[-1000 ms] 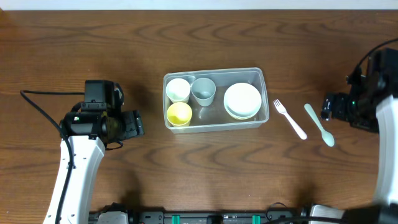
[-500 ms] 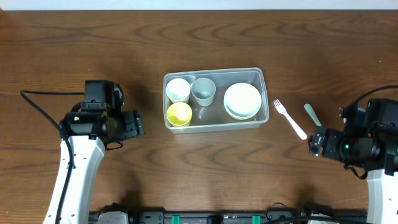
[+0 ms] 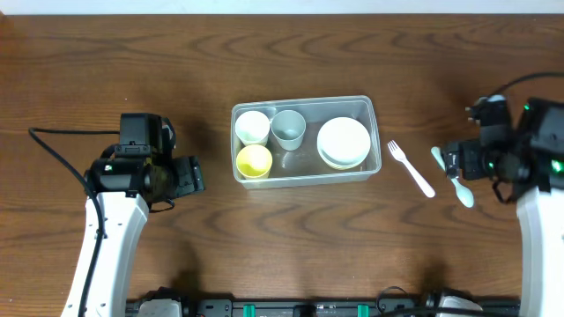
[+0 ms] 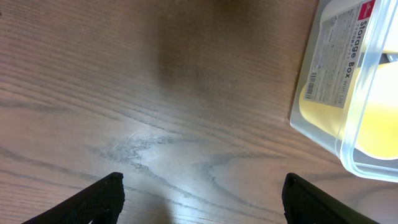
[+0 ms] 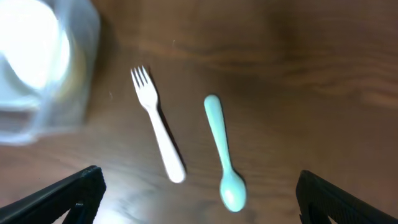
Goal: Pack container
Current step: 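Retract right gripper and lower it onto the pale green spoon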
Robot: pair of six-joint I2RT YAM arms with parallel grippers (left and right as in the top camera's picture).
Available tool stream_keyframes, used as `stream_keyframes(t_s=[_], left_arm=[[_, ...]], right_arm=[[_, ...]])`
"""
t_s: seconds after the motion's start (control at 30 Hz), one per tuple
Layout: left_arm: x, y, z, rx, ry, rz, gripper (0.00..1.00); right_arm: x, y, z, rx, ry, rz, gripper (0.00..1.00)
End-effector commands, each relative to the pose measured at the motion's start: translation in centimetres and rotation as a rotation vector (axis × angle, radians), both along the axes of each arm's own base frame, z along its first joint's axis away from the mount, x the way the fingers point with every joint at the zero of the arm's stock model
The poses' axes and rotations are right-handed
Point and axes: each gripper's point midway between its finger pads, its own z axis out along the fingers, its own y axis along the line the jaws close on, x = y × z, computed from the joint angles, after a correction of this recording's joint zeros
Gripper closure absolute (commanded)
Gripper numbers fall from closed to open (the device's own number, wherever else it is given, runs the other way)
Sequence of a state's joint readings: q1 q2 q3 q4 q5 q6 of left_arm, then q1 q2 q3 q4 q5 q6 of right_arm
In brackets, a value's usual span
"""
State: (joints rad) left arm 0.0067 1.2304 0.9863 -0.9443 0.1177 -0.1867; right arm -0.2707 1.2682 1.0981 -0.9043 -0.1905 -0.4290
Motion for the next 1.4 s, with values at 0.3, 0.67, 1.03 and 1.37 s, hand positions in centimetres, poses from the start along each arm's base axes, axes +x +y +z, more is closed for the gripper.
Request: stream_keyframes(t_s=[0.3,0.67,1.03,1.37], left_arm=[[-0.1,0.1,-0.1,-0.006,0.005,0.015,0.18],[-0.2,0.1,-0.1,-0.005,0.009,0.014,0.18],[-0.3,0.1,-0.1,-0.006,0.012,0.015,0.18],[-0.3,0.1,-0.1,-0.006,0.014,0.014,0.18]], right_arm=[[-1.3,-4.6,-9.8,-0.117,0.355,0.108,0.01],[-4.2,-7.0,-14.0,-0.19,0.537,0.036,0.01],[-5.7,-7.1,-16.4,-0.184,0.548,-0.023,0.01],[-5.5,-6.4,-18.1,-0.135,0.56,-0.005,0.03]])
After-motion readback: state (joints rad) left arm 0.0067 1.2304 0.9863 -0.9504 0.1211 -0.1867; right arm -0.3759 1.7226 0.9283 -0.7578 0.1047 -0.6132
